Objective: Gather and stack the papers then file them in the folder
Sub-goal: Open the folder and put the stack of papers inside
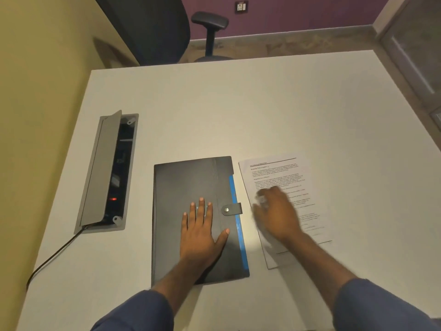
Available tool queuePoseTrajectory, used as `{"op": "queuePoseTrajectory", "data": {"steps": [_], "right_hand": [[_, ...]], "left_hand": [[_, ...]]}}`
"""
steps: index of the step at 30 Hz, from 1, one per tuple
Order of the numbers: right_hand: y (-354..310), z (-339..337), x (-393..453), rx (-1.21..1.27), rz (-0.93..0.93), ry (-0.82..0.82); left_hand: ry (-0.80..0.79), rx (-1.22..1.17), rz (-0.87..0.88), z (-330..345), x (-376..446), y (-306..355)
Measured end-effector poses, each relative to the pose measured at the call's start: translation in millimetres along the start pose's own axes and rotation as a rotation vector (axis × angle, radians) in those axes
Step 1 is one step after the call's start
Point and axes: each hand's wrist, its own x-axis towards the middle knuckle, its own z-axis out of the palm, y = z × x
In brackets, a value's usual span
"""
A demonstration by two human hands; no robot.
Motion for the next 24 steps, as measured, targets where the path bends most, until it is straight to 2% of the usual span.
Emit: {"op": "queuePoseTrajectory", "data": {"steps": [3,7,14,24], "right_hand": [[-30,40,4,-0.132,-0.14,-0.182],[-39,65,13,-0.177,-0.136,-0.188],[-45,71,24,-0.209,-0.053,-0.203],[-55,54,3,0.134,-0.032,-0.219]], "left_hand": [[-0.042,-0.007,0.004,-4,1,-1],[-0.085,-0.016,-0.006,-8,2,0],[-0.092,-0.054,0.001,-9,1,3],[-0.001,-0.151,-0.065,-22,-12,25]]}}
